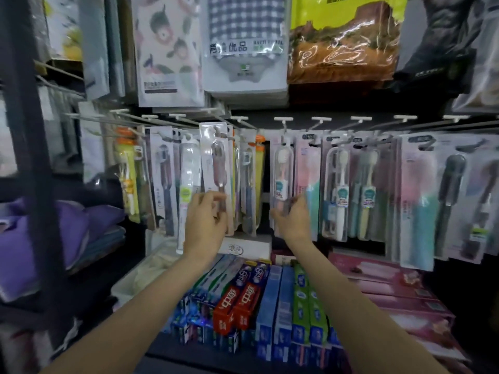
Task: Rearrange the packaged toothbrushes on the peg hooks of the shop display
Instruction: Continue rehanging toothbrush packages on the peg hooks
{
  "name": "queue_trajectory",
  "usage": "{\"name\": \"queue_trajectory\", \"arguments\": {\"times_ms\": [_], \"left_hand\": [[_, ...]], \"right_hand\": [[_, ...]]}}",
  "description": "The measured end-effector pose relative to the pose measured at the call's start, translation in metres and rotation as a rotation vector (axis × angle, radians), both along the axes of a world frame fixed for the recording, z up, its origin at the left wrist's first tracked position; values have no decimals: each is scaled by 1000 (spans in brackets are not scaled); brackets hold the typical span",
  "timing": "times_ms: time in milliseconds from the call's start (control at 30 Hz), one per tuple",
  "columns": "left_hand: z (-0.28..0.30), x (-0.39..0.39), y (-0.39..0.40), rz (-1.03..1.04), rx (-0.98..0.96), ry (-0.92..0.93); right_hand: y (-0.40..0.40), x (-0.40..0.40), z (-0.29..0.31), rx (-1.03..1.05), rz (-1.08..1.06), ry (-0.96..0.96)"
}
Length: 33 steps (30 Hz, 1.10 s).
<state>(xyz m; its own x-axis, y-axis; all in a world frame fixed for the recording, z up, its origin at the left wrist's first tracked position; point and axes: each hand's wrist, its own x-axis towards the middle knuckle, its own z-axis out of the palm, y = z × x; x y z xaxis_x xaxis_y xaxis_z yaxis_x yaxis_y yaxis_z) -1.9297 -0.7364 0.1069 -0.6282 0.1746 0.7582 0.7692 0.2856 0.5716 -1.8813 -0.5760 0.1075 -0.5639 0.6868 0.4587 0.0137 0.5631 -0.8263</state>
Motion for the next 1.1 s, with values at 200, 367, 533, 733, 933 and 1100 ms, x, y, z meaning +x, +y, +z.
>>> {"name": "queue_trajectory", "arguments": {"times_ms": [200, 367, 533, 733, 933, 1100], "left_hand": [[-2, -18, -13, 163, -28, 87], [3, -25, -12, 227, -33, 160], [10, -23, 2, 242, -162, 374], [16, -36, 9, 405, -418, 565], [6, -40, 1, 377, -345, 622], [18, -36, -17, 339, -88, 387]], "right_hand": [[-9, 5, -4, 60, 20, 60], [2, 31, 13, 25, 77, 88], [16, 50, 30, 128, -6, -2], [20, 60, 29, 249, -74, 14], [23, 48, 27, 276, 73, -118], [20, 31, 22, 173, 97, -119]]}}
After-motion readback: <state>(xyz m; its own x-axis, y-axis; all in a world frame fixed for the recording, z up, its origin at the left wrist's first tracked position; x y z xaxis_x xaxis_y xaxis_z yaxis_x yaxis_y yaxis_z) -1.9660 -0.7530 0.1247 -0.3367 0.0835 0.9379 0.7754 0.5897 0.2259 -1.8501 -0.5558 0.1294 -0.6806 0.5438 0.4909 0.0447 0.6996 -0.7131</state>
